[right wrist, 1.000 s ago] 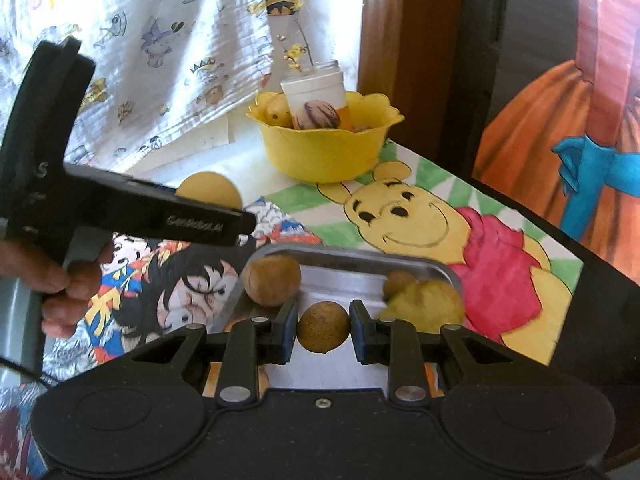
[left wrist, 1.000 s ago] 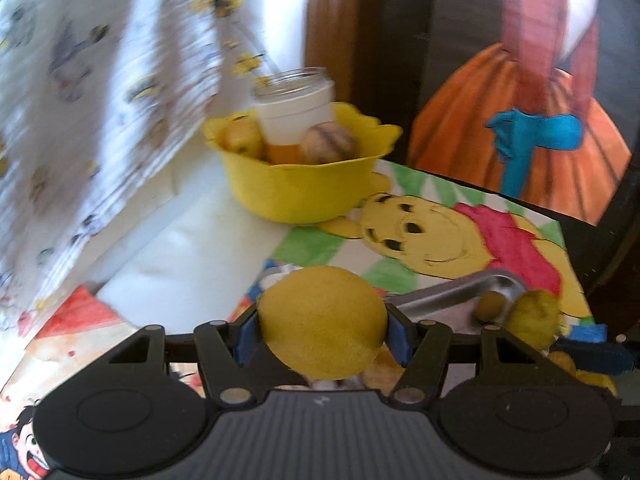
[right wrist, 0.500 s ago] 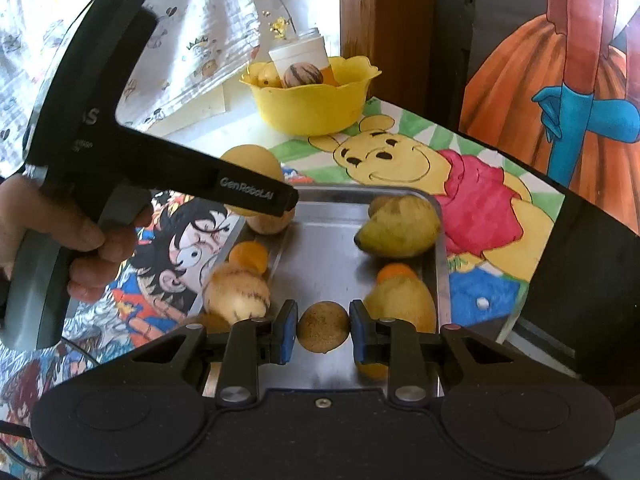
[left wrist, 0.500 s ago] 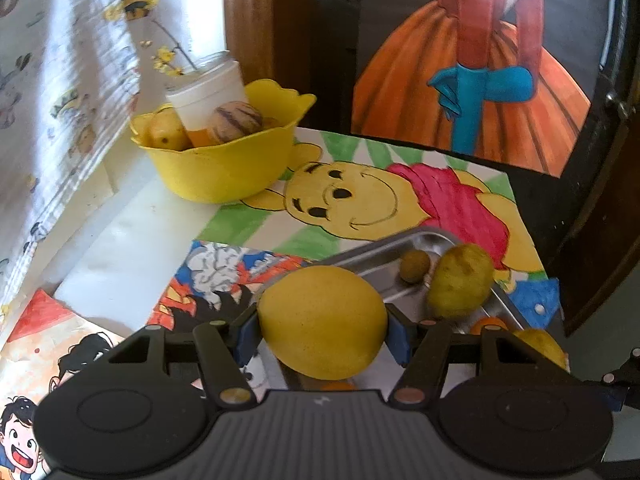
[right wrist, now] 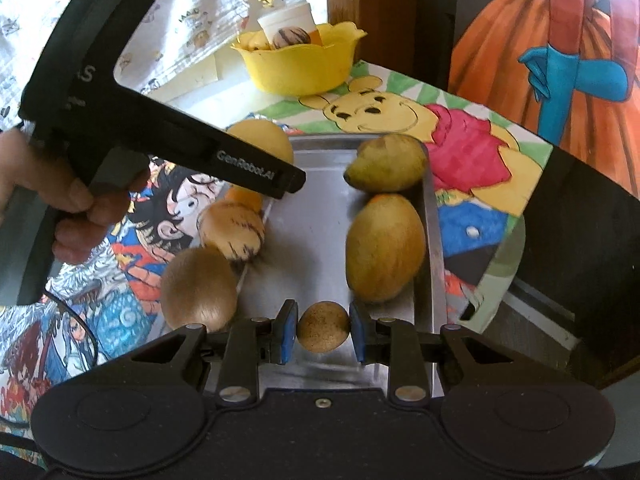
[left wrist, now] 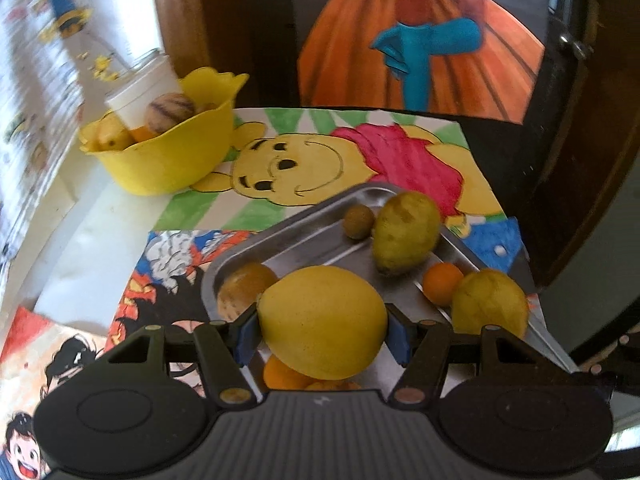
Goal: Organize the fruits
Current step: 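Carry the lemon and the nut over the metal tray with both tools, then lower the lemon and nut into the tray and open both tools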
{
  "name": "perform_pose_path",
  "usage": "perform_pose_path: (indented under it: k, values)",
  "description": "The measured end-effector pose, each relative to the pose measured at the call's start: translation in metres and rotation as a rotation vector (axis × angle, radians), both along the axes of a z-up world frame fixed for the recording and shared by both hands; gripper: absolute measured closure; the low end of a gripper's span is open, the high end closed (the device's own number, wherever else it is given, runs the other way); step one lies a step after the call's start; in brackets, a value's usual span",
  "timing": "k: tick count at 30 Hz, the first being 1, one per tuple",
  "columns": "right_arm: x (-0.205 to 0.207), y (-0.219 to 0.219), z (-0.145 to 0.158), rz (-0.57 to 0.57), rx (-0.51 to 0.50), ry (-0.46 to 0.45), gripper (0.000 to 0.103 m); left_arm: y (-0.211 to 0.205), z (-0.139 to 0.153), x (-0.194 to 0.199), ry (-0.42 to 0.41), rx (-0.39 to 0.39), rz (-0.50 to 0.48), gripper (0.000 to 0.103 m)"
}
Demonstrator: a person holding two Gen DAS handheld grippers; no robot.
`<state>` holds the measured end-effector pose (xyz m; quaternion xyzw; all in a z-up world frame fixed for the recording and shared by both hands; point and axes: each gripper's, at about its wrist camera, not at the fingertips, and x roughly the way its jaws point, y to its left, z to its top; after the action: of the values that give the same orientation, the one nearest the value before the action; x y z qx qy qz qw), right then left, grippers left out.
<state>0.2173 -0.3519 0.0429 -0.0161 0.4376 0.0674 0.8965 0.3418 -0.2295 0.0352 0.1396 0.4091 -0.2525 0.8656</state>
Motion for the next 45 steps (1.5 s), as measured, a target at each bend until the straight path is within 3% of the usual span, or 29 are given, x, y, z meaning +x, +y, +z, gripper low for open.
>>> perform_pose_path:
  k: [16,45]
  values:
    - [-0.012,-0.012,-0.015,-0.038,-0.006,0.022,0.073,-0.028,-0.012,-0.015,0.028,0.102,-0.095,0.036]
    - [-0.013,-0.007,-0.025,-0.034,-0.082,-0.033,0.072,-0.033,-0.019,-0.012,0.036,0.095,0.026,0.036]
